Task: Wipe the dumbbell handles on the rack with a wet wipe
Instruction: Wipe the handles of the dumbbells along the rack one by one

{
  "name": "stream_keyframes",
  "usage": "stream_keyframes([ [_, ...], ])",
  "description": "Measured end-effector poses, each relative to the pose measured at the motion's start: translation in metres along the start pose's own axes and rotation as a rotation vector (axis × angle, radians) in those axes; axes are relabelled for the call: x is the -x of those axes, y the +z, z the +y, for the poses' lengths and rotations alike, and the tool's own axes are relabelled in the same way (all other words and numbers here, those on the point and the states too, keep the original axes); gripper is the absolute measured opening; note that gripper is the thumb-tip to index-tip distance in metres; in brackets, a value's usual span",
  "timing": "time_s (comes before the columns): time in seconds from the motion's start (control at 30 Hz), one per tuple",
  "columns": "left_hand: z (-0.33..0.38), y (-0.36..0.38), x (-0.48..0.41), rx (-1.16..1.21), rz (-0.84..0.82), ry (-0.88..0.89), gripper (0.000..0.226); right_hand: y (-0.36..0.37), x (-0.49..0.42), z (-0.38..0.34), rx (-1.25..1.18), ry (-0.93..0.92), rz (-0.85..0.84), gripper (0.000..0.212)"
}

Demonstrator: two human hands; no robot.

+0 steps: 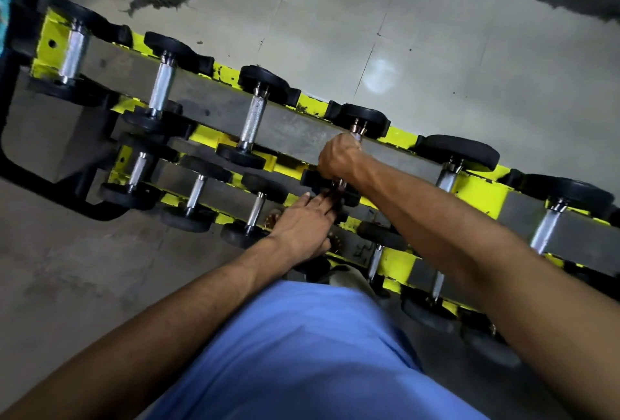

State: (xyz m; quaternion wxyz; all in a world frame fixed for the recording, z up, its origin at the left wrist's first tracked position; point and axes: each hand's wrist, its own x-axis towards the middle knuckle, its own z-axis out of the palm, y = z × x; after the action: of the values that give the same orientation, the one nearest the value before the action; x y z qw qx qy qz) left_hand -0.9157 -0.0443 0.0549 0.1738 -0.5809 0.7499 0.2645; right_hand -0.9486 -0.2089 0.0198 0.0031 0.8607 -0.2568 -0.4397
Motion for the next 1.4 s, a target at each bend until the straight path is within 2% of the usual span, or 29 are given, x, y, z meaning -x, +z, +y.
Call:
stream_keyframes([
  [0.1, -0.002, 0.002, 0.001, 0.016, 0.022, -0.017, 0.082, -0.005, 0.003, 0.007, 0.005, -0.092, 0.002, 0.033],
  [0.2, -0.004, 0.005, 0.001, 0.034, 0.025, -0.023, 0.079, 0.000, 0.011, 0.019, -0.034, -0.157, 0.073, 0.028],
  [0.47, -0.002, 0.004, 0.002, 0.025, 0.026, -0.033, 0.074, 0.031, 0.026, 0.006, -0.277, -0.265, 0.365, 0.019],
  [0.6, -0.005, 0.003, 0.003, 0.035, 0.006, -0.020, 0.084, 0.040, 0.032, 0.025, -0.244, -0.217, 0.584, 0.017],
  [0.67, -0.007, 0.003, 0.004, 0.039, -0.008, -0.012, 0.089, 0.051, 0.032, 0.035, -0.359, -0.118, 0.718, 0.021],
  [0.77, -0.009, 0.004, 0.006, 0.039, -0.016, -0.014, 0.090, 0.074, 0.033, 0.027, -0.746, -0.030, 0.808, 0.018],
  [0.87, -0.010, 0.004, 0.007, 0.044, -0.014, -0.018, 0.089, 0.095, 0.040, 0.004, -1.112, -0.007, 0.786, 0.015],
  [1.0, -0.011, 0.003, 0.008, 0.055, -0.005, -0.013, 0.088, 0.115, 0.045, -0.016, -1.525, 0.260, 0.764, 0.018],
  [1.1, -0.010, 0.004, 0.008, 0.068, 0.000, -0.008, 0.089, 0.119, 0.033, -0.021, -1.934, 0.437, 0.613, 0.020],
  [1.23, -0.012, 0.003, 0.009, 0.060, 0.001, 0.008, 0.091, 0.110, 0.021, -0.010, -2.305, 0.536, 0.499, 0.026],
  [1.3, -0.014, 0.004, 0.009, 0.061, 0.005, 0.018, 0.091, 0.110, 0.017, -0.008, -2.360, 0.500, 0.450, 0.031],
  [1.4, -0.014, 0.005, 0.009, 0.058, 0.000, 0.026, 0.091, 0.116, 0.009, -0.009, -2.169, 0.426, 0.339, 0.028],
])
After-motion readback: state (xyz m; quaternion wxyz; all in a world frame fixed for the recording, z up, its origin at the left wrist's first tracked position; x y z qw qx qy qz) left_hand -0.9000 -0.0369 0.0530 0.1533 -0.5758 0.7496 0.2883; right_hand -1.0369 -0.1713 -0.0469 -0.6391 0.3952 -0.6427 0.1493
